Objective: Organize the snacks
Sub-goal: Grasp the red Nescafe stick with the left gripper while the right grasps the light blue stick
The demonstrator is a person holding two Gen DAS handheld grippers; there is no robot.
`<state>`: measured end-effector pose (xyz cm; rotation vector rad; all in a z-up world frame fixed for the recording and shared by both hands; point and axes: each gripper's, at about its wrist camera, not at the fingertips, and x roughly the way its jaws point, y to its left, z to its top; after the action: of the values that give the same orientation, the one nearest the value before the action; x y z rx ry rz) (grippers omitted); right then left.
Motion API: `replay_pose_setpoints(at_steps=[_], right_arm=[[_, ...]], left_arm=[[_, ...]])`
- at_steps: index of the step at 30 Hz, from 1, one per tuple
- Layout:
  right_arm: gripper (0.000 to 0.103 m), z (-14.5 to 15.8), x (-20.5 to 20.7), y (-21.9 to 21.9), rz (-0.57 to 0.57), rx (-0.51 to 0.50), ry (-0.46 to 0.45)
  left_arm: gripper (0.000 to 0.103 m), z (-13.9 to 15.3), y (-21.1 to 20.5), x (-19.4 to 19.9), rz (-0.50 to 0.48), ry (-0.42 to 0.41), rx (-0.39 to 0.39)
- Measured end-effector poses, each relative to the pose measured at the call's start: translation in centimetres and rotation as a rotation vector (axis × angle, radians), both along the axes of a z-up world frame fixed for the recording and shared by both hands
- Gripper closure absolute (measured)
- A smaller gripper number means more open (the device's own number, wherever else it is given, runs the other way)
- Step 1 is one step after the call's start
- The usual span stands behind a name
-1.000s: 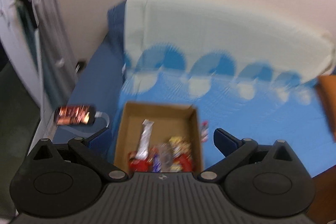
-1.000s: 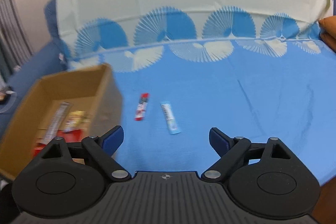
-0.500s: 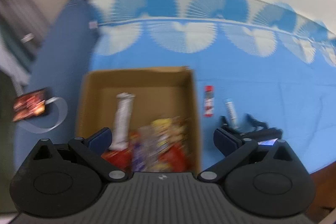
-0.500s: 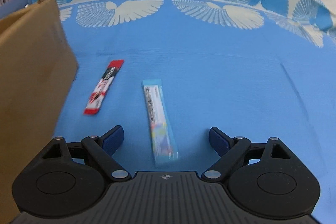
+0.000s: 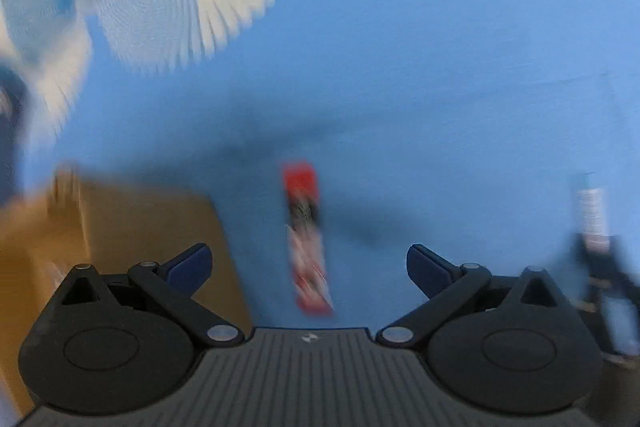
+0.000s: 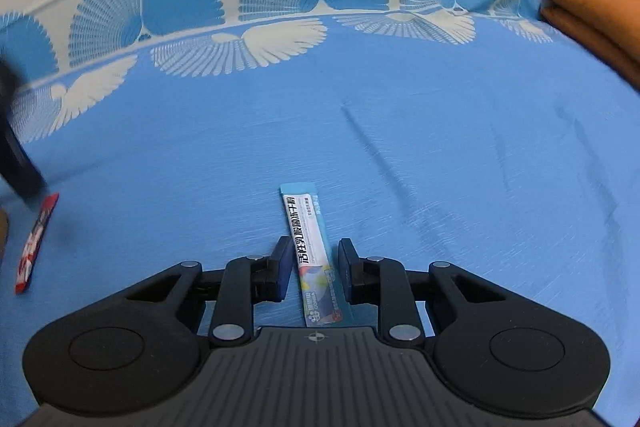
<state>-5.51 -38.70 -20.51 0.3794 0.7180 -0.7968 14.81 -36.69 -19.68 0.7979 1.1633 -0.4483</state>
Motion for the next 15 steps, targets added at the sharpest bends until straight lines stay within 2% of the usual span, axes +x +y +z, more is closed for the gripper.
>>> replay_pose_setpoints(at_steps=[2,4,8,13,15], right_arm=[[0.076,-0.2,0.1,0.0,0.006,-0.006,-0.004],[0.076,-0.3,-0.2,0.0,0.003,0.000,-0.019],[0.074,0.0,-0.5,0.1,0.003,0.005,-0.032],[0.070,0.0,-0.8,-0.1,0.005,0.015,-0.051],[0.068,0.0,-0.7,0.0,0.012,0.013,-0.050]], left_arm=[[0.000,-1.6,-0.5,0.3,-0.053,0.022,0.014],[0.000,-3.1,0.0,1.3,0.015,0.087,0.022],[0.000,-4.3,1.1,2.1,0.068,0.143,-0.049],[0.000,-5.0,3.7,3.4,0.060,0.212,-0.217],[0.000,-5.0,4.1,3.5,0.066,0.214,-0.218]])
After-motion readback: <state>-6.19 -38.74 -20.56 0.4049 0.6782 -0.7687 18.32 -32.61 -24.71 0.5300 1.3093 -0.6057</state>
